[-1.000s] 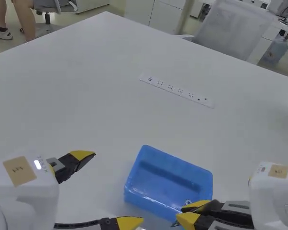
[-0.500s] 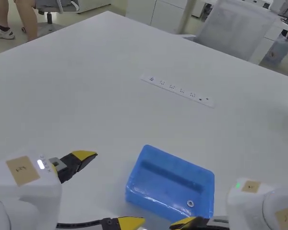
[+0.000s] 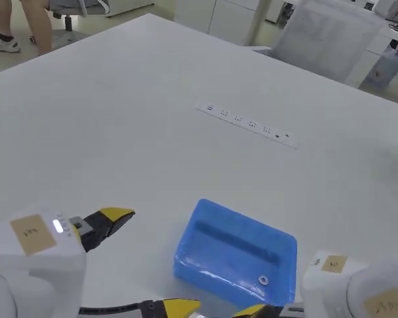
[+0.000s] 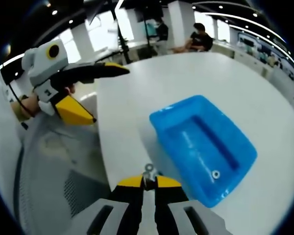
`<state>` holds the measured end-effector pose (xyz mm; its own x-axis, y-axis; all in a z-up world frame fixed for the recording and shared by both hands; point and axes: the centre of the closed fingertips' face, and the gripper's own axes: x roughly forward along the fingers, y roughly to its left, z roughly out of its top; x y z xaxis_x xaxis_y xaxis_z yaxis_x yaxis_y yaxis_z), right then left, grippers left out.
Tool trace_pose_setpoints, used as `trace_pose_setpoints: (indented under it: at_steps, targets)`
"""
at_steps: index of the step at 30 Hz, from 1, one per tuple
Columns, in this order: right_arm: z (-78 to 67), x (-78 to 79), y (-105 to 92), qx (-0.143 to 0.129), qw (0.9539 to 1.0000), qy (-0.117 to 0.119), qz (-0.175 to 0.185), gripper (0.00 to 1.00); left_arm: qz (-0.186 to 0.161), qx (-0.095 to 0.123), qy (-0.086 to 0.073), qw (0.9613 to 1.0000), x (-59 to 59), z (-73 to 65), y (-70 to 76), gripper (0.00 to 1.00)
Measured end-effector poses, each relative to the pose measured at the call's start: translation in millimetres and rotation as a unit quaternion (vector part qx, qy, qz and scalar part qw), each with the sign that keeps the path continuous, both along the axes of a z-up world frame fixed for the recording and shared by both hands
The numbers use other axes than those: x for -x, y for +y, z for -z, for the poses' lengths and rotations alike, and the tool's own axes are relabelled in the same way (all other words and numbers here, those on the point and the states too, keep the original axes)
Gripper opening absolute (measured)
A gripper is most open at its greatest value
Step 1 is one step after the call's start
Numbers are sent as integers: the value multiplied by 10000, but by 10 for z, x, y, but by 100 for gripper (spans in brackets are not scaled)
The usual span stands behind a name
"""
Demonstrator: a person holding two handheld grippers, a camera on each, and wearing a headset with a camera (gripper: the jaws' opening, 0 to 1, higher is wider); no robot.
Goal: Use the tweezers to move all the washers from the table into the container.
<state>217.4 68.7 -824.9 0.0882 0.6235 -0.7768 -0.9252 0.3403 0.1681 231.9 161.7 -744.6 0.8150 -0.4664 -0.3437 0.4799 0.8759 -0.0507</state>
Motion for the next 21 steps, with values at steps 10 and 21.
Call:
trace_pose_setpoints:
  at_steps: [10, 21]
  targets:
    - [11, 105, 19, 254, 9963, -600, -565, 4, 1, -24, 12, 10000, -2, 3, -5, 77]
    - [-35, 133, 48, 404, 9854, -1277, -1055, 2, 34, -65, 34, 10000, 5, 13, -14, 76]
